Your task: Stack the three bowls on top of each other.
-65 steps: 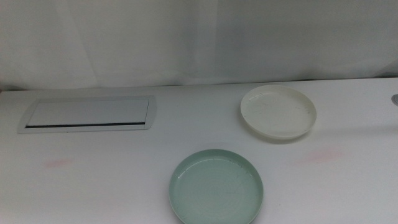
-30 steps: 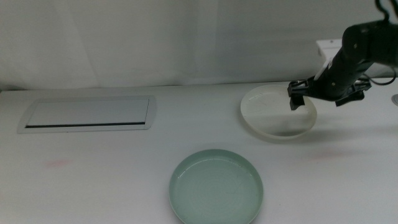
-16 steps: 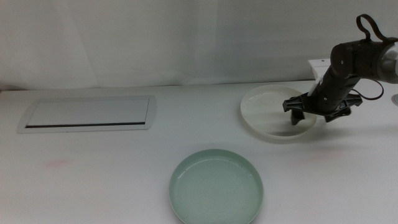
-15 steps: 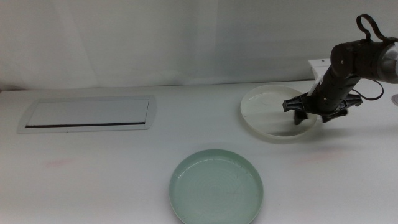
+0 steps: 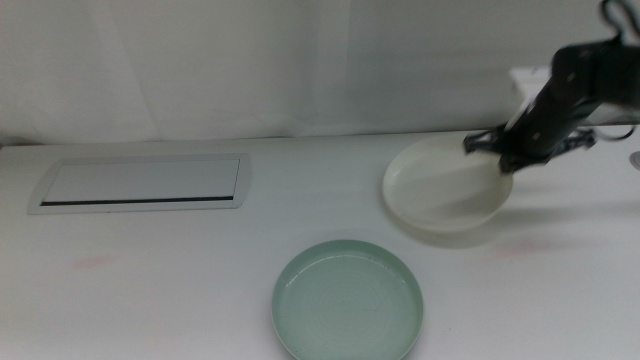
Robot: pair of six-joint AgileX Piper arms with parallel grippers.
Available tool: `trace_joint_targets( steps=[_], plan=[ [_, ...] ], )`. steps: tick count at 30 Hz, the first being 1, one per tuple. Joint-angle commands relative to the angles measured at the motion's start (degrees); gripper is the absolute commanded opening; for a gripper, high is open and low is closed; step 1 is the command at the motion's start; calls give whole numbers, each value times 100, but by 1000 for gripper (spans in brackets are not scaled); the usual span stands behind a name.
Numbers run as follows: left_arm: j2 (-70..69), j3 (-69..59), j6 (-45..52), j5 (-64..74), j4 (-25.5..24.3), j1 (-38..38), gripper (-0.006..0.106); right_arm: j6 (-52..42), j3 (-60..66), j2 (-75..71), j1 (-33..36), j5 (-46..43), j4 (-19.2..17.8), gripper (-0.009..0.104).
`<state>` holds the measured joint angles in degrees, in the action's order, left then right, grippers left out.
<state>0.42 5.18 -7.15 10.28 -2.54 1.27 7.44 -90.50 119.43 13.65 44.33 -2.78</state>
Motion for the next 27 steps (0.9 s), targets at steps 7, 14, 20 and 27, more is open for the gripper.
trace_joint_targets(
  steps=[7, 14, 20, 27],
  plan=[
    [-209, -26, -44, -69, 0, -11, -3, -545, -17, -1391, -136, 301, 358, -3],
    [-209, -26, -44, -69, 0, -11, -3, -630, 738, -2350, 203, 488, 770, -3],
    [-209, -26, -44, -69, 0, -11, -3, -433, 1965, -2873, 1109, -90, 793, -3],
    [-209, -26, -44, -33, 0, -11, -3, 8, 2721, -2322, 2147, -1066, 793, -3]
  ],
)
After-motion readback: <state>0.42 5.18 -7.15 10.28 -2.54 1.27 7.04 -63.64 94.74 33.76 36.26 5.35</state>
